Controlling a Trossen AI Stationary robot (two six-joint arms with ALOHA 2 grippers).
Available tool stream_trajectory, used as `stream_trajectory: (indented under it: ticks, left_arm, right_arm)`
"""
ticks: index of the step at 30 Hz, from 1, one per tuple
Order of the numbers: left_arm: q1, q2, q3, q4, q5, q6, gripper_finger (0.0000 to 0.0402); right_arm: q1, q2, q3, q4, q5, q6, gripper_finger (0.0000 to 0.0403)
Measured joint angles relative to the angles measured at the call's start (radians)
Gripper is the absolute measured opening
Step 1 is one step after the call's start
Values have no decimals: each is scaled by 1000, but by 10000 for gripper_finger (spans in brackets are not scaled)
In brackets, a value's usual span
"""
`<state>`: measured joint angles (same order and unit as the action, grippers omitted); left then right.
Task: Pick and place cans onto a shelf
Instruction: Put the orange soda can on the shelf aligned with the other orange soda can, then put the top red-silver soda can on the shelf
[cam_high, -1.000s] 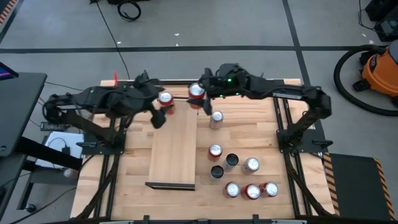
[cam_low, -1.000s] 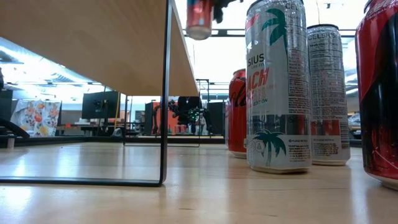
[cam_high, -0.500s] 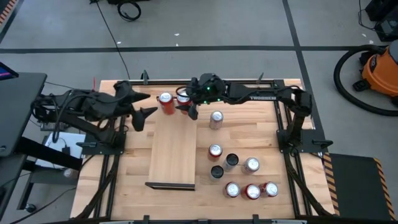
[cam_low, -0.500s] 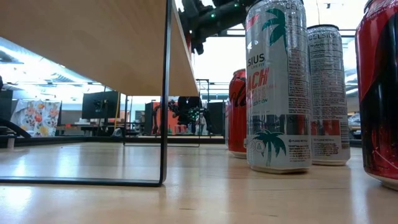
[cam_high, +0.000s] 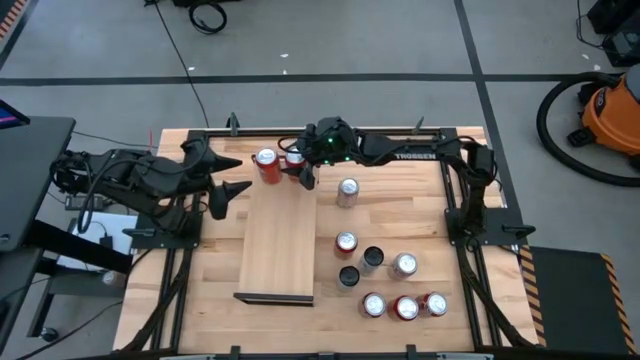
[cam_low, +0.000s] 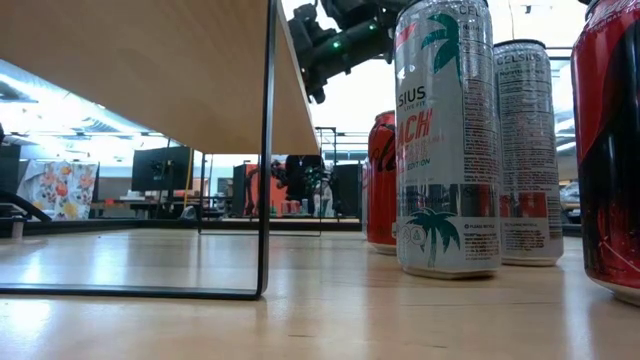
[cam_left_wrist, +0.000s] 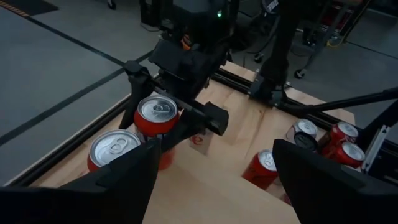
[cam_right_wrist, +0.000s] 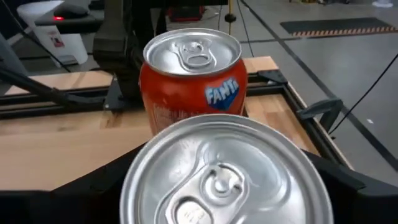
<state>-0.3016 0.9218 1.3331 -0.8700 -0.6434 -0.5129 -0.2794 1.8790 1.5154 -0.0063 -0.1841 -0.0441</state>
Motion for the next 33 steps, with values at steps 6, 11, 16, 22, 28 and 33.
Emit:
stream_trajectory:
  ticks: [6, 11, 16, 22, 28, 33]
  left_arm:
    - [0, 0, 0, 0, 0, 14, 320]
    - [3, 0, 0, 0, -41, 16, 320]
    - [47, 0, 0, -1, -62, 55, 320]
    - [108, 0, 0, 3, -63, 178, 320]
    - [140, 1, 0, 13, 6, 56, 320]
    - [164, 1, 0, 2, 99, -45, 320]
  right_arm:
    - [-7, -2, 8, -9, -26, -2, 352]
    - [-5, -2, 72, -45, -27, -9, 366]
    - [-4, -3, 157, -142, -24, -29, 373]
    - [-5, -3, 231, -216, -26, -37, 374]
    - [-18, -33, 282, -280, -47, -38, 374]
    - [-40, -63, 300, -359, -84, -40, 374]
